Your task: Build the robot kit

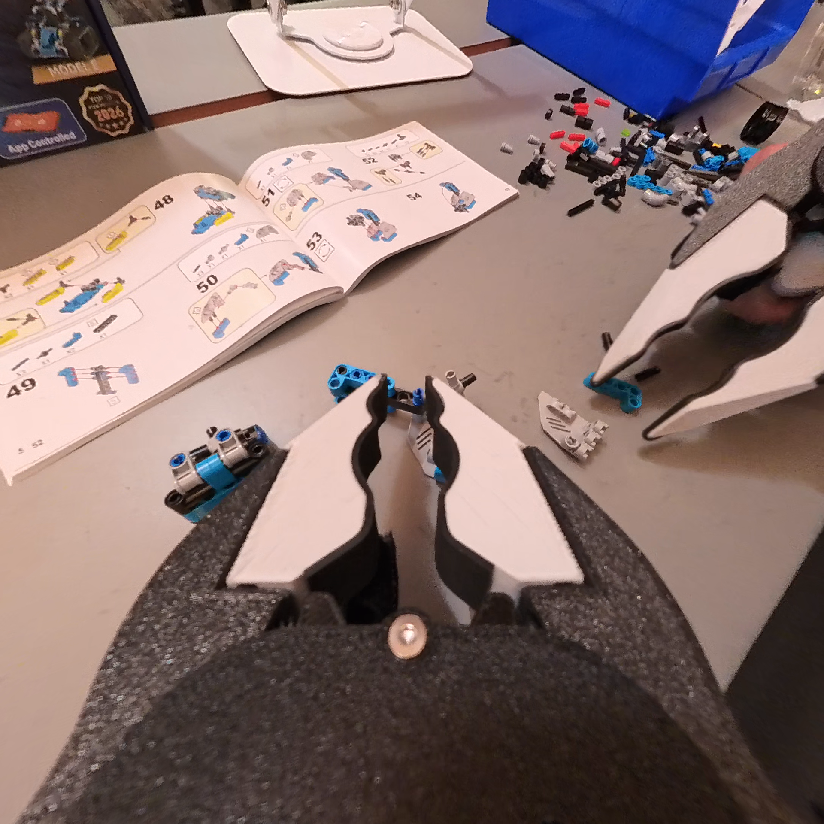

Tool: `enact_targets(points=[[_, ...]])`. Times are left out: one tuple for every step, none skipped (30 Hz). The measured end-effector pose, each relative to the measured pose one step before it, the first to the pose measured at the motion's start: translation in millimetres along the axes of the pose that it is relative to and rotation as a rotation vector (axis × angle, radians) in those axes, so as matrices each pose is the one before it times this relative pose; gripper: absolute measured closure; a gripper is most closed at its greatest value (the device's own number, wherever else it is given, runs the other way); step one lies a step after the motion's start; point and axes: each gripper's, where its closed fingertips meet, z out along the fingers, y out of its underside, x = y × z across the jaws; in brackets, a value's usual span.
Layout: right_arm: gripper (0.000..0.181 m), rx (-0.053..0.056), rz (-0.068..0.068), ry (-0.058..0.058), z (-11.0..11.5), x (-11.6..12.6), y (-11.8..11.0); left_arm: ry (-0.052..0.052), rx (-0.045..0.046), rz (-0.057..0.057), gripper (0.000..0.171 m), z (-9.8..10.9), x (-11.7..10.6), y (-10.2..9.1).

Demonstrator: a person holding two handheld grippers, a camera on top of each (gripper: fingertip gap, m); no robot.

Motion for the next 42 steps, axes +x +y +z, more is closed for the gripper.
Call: enact_targets(points=[[0.149, -0.0228, -0.0276, 0.0285, 4.05, 2.60, -1.24, -0.0037, 0.00287, 0.0095, 0.155, -0.41, 0.58, -0.64], [0.149, -0.0085, -0.0247, 0.0172, 3.22, 0.84, -3.30, -0.0025, 0.00297, 0.0085, 0.155, -0.47, 0.76, -0.64], [0.149, -0.0059, -0.0173, 0.0009, 2.56, -1.48, -3.64, -0.0014, 0.00397, 0.0082, 0.155, -0.57, 1.08, -0.80], [0.151, -0.0091, -0.0122, -0.0133, 2.11, -3.55, -2.63, -0.0014, 0.00485, 0.0088, 0.155, -0.69, 0.91, -0.96], [0.154, -0.0074, -0.0079, -0.0147, 1.78, -4.03, -2.19, -0.0021, 0.00405, 0.0074, 0.155, -0.60, 0.52, -0.75], [0.157, -0.0027, -0.0075, -0.0058, 1.71, -2.35, -2.14, -0.0010, 0.00335, 0.0047, 0.155, -0.56, 0.51, -0.63], [0.168, -0.0144, -0.0084, 0.0127, 2.15, 1.26, 0.79, 0.0010, 0.00182, 0.0007, 0.155, -0.50, 0.41, -0.22], [0.174, -0.0287, -0.0111, 0.0200, 2.03, 2.64, 3.29, 0.0033, 0.00057, -0.0040, 0.155, -0.46, 0.41, 0.06], [0.174, -0.0234, -0.0099, 0.0082, 1.04, 0.70, 1.55, 0.0055, 0.00244, -0.0072, 0.155, -0.65, 0.47, -0.29], [0.175, -0.0124, -0.0058, 0.0283, -0.67, 3.46, -0.91, 0.0067, 0.00479, -0.0088, 0.155, -0.92, 0.50, -0.53], [0.175, -0.0038, -0.0067, 0.0434, -2.16, 5.38, -3.12, 0.0063, 0.00570, -0.0094, 0.155, -1.09, 0.51, -0.77], [0.175, 0.0115, -0.0084, 0.0461, -4.10, 5.95, -6.37, 0.0065, 0.00672, -0.0094, 0.155, -1.21, 0.42, -0.96], [0.175, 0.0170, -0.0050, 0.0700, -5.66, 10.22, -8.17, 0.0078, 0.00630, -0.0093, 0.155, -1.01, 0.65, -0.94], [0.175, 0.0158, -0.0109, 0.0845, -5.93, 13.49, -8.63, 0.0085, 0.00571, -0.0099, 0.155, -0.92, 0.74, -1.07], [0.175, 0.0243, -0.0103, 0.1029, -5.29, 17.16, -9.49, 0.0081, 0.00686, -0.0106, 0.155, -0.99, 0.61, -1.20], [0.175, 0.0323, 0.0012, 0.1100, -3.48, 18.99, -9.37, 0.0084, 0.00634, -0.0106, 0.155, -0.89, 0.56, -1.01], [0.175, 0.0281, 0.0233, 0.1057, -0.38, 18.68, -7.46, 0.0065, 0.00432, -0.0104, 0.155, -0.74, 0.04, -0.61], [0.175, 0.0149, 0.0461, 0.0805, 2.70, 14.31, -4.13, 0.0049, 0.00217, -0.0111, 0.155, -0.60, -0.41, -0.19], [0.175, 0.0086, 0.0613, 0.0469, 4.94, 8.03, -0.82, 0.0070, 0.00026, -0.0136, 0.155, -0.39, -0.33, 0.01], [0.175, 0.0100, 0.0685, 0.0216, 5.89, 3.26, 1.68, 0.0103, 0.00030, -0.0152, 0.155, -0.24, 0.22, -0.01], [0.175, 0.0124, 0.0738, 0.0083, 6.28, 0.70, 3.86, 0.0103, 0.00137, -0.0127, 0.155, -0.20, 0.38, -0.09], [0.175, 0.0123, 0.0633, 0.0021, 5.26, 0.08, 4.97, 0.0066, 0.00087, -0.0078, 0.155, -0.09, -0.16, 0.08], [0.175, 0.0085, 0.0396, 0.0016, 3.53, 0.79, 3.99, 0.0029, -0.00060, -0.0051, 0.155, 0.08, -0.73, 0.18], [0.175, 0.0017, 0.0057, -0.0040, 1.50, 1.09, 2.11, 0.0010, -0.00006, -0.0022, 0.155, 0.33, -1.01, 0.04], [0.175, 0.0040, -0.0209, -0.0110, 0.75, 0.35, 0.39, -0.0020, -0.00151, 0.0008, 0.155, 0.63, -1.83, 0.11], [0.175, 0.0159, -0.0282, -0.0207, 1.76, -1.91, -0.10, -0.0087, -0.00347, 0.0041, 0.155, 0.87, -3.06, 0.05], [0.175, 0.0120, -0.0220, -0.0149, 3.34, -1.70, 1.00, -0.0132, -0.00473, 0.0045, 0.155, 0.84, -3.78, 0.18], [0.175, -0.0046, -0.0095, -0.0074, 3.67, -1.03, 1.33, -0.0107, -0.00088, 0.0022, 0.155, 0.15, -3.07, -0.26], [0.175, -0.0101, -0.0008, -0.0139, 2.62, -2.33, -0.44, -0.0055, 0.01110, 0.0001, 0.155, -0.90, -1.69, -2.09], [0.175, -0.0009, 0.0043, -0.0239, 1.46, -4.48, -2.10, -0.0035, 0.02273, 0.0028, 0.155, -1.71, -0.85, -4.01], [0.174, 0.0059, 0.0020, -0.0206, 0.58, -4.71, -1.98, -0.0036, 0.02035, 0.0070, 0.155, -1.34, -0.61, -3.51], [0.174, 0.0074, -0.0045, -0.0033, -0.16, -2.50, -1.10, 0.0009, 0.00867, 0.0065, 0.155, -0.38, 0.27, -1.87], [0.175, 0.0122, -0.0120, 0.0037, -0.65, -1.21, -0.84, 0.0098, 0.00126, 0.0039, 0.155, 0.43, 1.73, -0.29], [0.174, 0.0094, -0.0213, 0.0046, -0.24, -0.76, 0.25, 0.0157, -0.00074, 0.0008, 0.155, 0.71, 2.57, 0.42], [0.175, -0.0032, -0.0339, 0.0056, 0.24, -0.64, 1.93, 0.0179, -0.00283, -0.0038, 0.155, 0.86, 2.74, 0.92], [0.175, -0.0111, -0.0450, 0.0021, 0.39, -1.60, 2.87, 0.0208, -0.00302, -0.0107, 0.155, 0.78, 2.55, 0.80], [0.175, -0.0142, -0.0554, 0.0016, 0.24, -2.39, 3.02, 0.0311, 0.00417, -0.0231, 0.155, 0.13, 3.23, -0.46], [0.175, -0.0152, -0.0714, -0.0045, -0.42, -4.44, 2.71, 0.0530, 0.01750, -0.0414, 0.154, -0.62, 5.57, -2.57], [0.175, -0.0072, -0.0826, -0.0147, -1.36, -6.90, 1.36, 0.0743, 0.02489, -0.0598, 0.151, -1.40, 7.62, -4.16], [0.175, 0.0049, -0.0782, 0.0000, -2.11, -5.57, -0.71, 0.0716, 0.02018, -0.0680, 0.149, -1.41, 6.56, -3.72], [0.175, 0.0165, -0.0620, 0.0229, -3.01, -1.91, -3.20, 0.0470, 0.01597, -0.0616, 0.148, -1.76, 2.70, -2.91], [0.175, 0.0255, -0.0458, 0.0253, -3.48, -0.75, -5.45, 0.0272, 0.01662, -0.0459, 0.147, -2.14, 0.18, -2.91]])
